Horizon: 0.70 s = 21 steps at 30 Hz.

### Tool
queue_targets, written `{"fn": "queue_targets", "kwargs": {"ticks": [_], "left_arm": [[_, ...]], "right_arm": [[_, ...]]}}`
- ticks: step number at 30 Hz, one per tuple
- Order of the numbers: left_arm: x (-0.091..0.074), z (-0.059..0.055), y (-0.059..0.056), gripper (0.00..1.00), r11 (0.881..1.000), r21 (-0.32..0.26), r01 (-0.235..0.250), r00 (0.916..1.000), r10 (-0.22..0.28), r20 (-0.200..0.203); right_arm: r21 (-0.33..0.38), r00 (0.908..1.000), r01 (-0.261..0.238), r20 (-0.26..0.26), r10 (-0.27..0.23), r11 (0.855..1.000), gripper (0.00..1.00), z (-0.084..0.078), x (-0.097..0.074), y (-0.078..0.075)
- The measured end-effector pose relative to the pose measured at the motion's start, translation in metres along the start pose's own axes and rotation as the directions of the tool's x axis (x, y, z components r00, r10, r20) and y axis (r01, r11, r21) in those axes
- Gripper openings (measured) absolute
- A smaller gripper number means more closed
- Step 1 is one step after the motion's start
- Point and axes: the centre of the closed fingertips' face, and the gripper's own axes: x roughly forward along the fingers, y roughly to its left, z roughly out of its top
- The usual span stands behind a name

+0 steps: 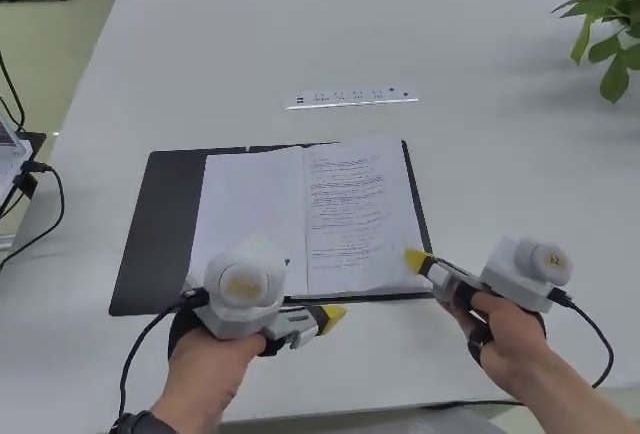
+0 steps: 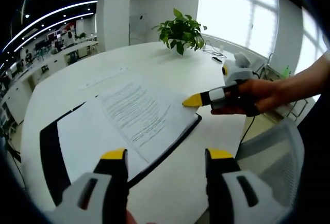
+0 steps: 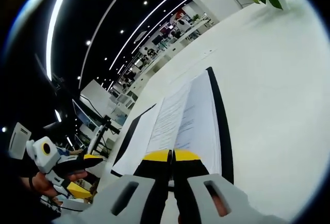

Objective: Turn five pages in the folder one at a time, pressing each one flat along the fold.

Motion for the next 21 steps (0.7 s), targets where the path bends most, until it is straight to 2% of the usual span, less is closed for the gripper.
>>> {"fn": "queue_targets", "kwargs": {"ticks": [7, 12, 15, 21], "left_arm": [[-0.02, -0.001, 0.014, 0.6, 0.999, -0.019, -0.042, 0.9984, 0.042, 0.038], [-0.033, -0.003, 0.016, 0.61, 0.998, -0.026, -0.051, 0.9966, 0.052, 0.063], [-0.04, -0.007, 0.017, 0.61, 0.998, -0.018, -0.058, 0.9961, 0.059, 0.066], [-0.053, -0.016, 0.024, 0.62, 0.996, -0.044, -0.072, 0.994, 0.075, 0.079]], "right_arm": [[-0.012, 0.9999, -0.009, 0.005, 0.009, 1.0, 0.0, 0.002, 0.002, 0.011], [-0.02, 0.9998, -0.017, 0.006, 0.017, 1.0, 0.0, 0.002, 0.007, 0.019], [-0.028, 0.9998, -0.022, -0.001, 0.022, 0.999, 0.0, 0.0, 0.009, 0.027], [-0.038, 0.9994, -0.034, -0.012, 0.033, 0.999, 0.0, -0.005, 0.017, 0.039]]}}
